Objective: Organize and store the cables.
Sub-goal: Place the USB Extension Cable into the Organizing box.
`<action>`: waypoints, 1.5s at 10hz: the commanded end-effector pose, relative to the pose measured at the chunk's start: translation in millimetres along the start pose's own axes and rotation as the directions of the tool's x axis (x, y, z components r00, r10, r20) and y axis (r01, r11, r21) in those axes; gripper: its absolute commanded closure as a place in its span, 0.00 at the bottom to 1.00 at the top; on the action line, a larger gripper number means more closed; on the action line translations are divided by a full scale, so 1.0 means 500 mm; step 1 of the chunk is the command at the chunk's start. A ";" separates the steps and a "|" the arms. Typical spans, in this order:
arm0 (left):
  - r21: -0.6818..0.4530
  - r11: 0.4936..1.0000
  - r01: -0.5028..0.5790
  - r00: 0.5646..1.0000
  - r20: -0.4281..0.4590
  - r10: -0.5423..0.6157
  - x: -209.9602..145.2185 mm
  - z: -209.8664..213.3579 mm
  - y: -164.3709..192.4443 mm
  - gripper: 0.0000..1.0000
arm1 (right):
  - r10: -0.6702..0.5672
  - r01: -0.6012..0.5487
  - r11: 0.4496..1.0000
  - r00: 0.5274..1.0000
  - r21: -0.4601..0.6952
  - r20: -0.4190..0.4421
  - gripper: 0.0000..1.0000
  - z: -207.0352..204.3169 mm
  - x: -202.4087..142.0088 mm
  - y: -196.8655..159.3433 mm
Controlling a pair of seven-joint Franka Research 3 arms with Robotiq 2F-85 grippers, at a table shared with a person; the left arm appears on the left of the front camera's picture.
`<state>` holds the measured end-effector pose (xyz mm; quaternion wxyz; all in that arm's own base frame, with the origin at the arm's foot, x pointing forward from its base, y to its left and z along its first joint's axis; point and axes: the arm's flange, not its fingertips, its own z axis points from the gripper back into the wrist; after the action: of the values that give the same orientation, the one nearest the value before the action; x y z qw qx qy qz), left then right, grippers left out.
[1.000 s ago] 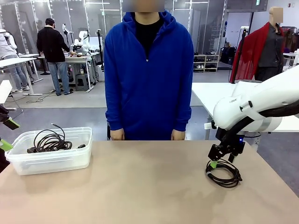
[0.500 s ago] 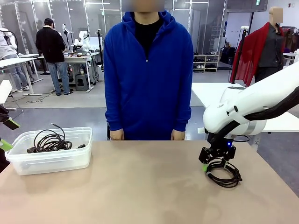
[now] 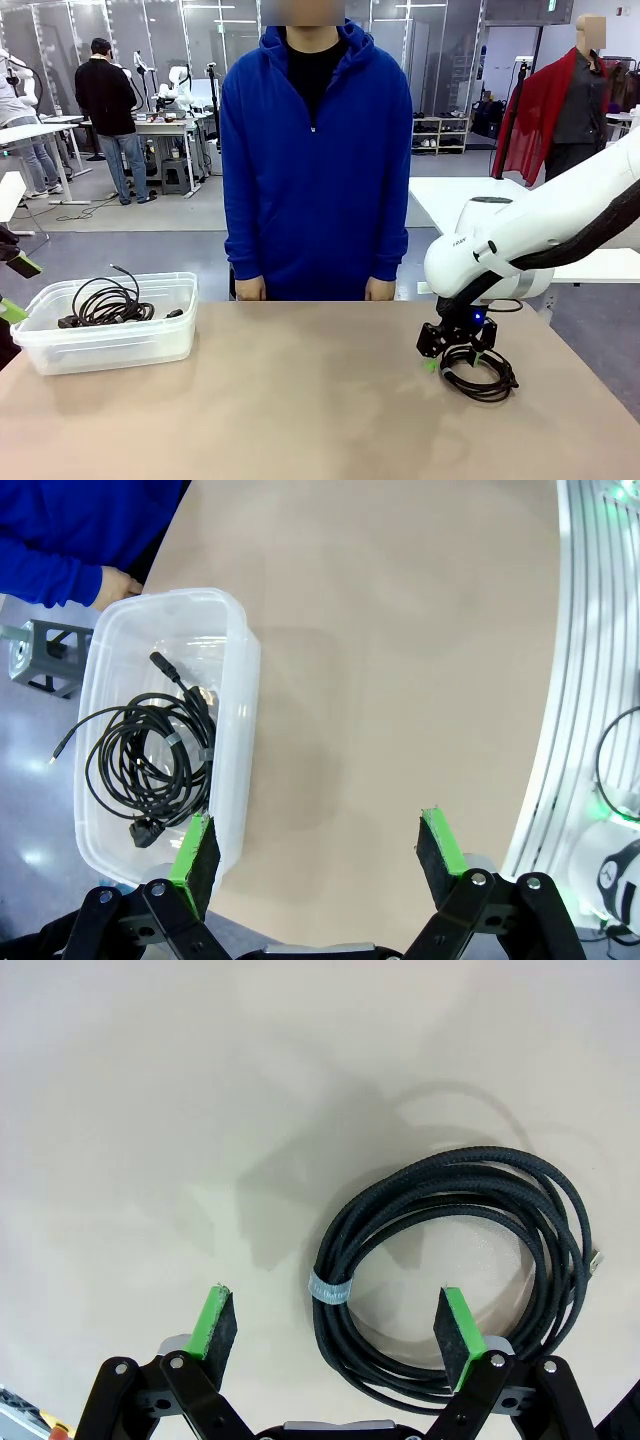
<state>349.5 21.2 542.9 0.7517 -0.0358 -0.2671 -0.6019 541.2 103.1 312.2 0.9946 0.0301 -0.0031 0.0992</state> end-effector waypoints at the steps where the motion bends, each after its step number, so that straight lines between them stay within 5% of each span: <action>1: 0.002 1.000 0.001 1.000 0.001 -0.001 0.000 0.002 0.000 0.00 | -0.040 0.040 0.999 0.999 -0.018 0.001 0.00 -0.011 0.018 0.011; 5: 0.002 1.000 0.001 1.000 0.001 -0.001 0.000 0.002 0.000 0.00 | -0.052 0.052 0.998 0.999 -0.028 0.000 0.02 -0.023 0.024 0.012; 9: 0.002 1.000 0.001 1.000 0.001 -0.001 0.000 0.002 0.000 0.00 | -0.050 0.050 0.998 0.999 -0.037 -0.003 0.33 -0.023 0.026 0.015; 14: 0.002 1.000 0.001 1.000 0.001 -0.001 0.000 0.002 0.000 0.00 | -0.054 0.054 0.997 0.999 -0.056 0.002 0.83 -0.020 0.025 0.017; 15: 0.002 1.000 0.001 1.000 0.001 -0.001 0.000 0.002 0.000 0.00 | -0.056 0.057 0.996 0.998 -0.063 0.009 0.70 -0.019 0.024 0.017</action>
<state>349.5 21.2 542.9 0.7517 -0.0358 -0.2671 -0.6019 548.3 108.1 302.8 0.9960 0.0171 0.0009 0.0875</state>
